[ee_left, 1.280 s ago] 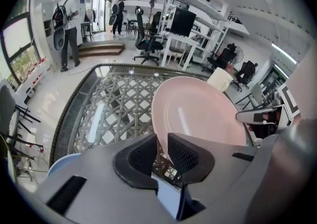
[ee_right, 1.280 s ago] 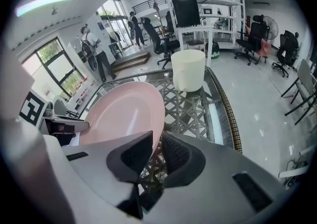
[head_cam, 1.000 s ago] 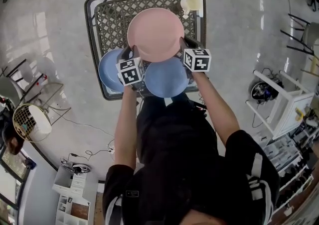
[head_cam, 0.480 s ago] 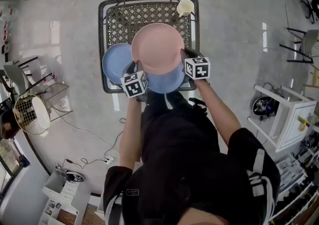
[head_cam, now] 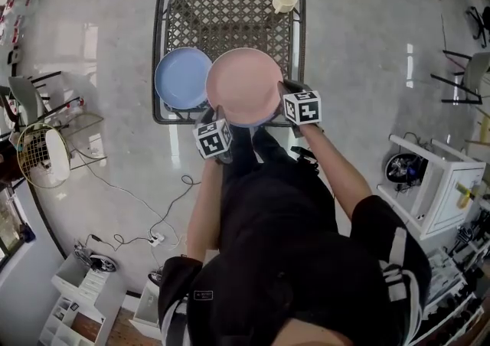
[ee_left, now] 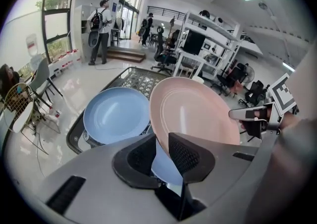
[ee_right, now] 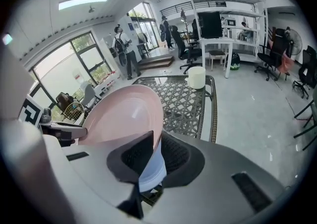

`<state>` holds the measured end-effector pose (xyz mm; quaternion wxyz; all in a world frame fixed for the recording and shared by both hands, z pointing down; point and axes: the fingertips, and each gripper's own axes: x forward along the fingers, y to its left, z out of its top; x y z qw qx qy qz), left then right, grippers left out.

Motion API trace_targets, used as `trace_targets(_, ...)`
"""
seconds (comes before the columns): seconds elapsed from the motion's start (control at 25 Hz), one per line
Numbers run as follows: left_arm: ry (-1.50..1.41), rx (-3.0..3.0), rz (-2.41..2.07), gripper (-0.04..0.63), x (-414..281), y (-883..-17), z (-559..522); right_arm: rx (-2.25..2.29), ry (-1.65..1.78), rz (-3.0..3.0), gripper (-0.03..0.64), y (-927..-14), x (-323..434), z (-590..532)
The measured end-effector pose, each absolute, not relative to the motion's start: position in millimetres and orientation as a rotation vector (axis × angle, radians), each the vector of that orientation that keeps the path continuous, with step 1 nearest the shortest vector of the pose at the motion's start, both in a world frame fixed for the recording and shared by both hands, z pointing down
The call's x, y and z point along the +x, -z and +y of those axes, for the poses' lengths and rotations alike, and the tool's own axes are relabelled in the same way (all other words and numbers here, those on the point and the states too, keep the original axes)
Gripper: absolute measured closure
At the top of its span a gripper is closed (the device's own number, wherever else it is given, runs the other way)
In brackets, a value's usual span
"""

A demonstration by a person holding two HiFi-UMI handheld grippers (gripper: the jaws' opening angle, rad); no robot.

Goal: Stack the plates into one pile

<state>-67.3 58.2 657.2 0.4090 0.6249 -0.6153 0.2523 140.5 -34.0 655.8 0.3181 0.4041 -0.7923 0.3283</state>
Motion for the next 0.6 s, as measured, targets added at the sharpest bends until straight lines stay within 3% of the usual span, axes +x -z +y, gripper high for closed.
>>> trace_targets(0.6, -0.749, 1.437, -1.459, 0.506, -55, -743, 95, 0.904, -0.854, -1.934, 0.569, -734, 150, 3)
